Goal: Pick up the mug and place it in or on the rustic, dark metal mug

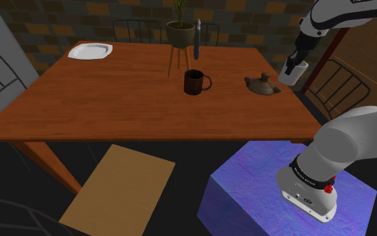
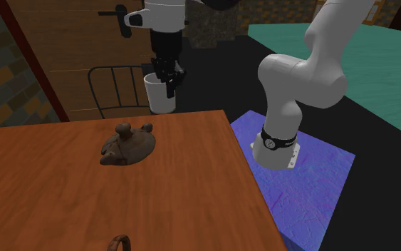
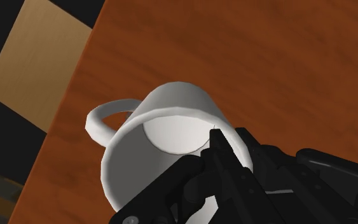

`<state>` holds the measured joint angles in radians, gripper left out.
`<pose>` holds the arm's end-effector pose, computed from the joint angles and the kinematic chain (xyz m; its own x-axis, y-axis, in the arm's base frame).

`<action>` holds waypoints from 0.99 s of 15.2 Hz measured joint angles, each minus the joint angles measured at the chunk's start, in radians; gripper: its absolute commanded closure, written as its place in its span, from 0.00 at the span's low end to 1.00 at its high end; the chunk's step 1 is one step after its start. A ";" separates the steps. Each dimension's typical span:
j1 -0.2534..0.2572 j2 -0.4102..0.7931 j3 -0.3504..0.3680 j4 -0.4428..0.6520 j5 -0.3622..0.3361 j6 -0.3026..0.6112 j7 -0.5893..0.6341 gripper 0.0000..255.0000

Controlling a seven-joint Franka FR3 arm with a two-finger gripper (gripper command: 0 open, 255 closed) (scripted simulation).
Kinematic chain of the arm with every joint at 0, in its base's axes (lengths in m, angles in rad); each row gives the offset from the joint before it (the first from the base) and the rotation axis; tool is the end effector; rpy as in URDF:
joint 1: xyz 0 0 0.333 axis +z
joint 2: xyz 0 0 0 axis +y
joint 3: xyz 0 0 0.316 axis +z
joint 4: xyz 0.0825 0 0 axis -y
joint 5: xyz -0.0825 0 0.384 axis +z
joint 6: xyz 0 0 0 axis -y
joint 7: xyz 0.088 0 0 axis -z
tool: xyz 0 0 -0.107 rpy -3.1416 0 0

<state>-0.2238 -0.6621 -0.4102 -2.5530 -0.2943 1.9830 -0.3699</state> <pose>0.2830 -0.2381 0.4705 0.9957 -0.0793 0.0474 -0.0816 -0.9955 0.0489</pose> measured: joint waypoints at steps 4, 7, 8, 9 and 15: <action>0.003 -0.009 0.011 0.046 0.009 -0.055 -0.005 1.00; 0.007 -0.013 0.021 0.083 0.018 -0.096 -0.005 1.00; 0.008 -0.013 0.023 0.095 0.020 -0.107 -0.006 1.00; 0.009 -0.012 0.024 0.106 0.022 -0.118 -0.008 1.00; 0.071 0.074 0.103 0.169 0.085 -0.110 0.091 1.00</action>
<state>-0.1523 -0.5881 -0.3073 -2.3837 -0.2093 1.8729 -0.2790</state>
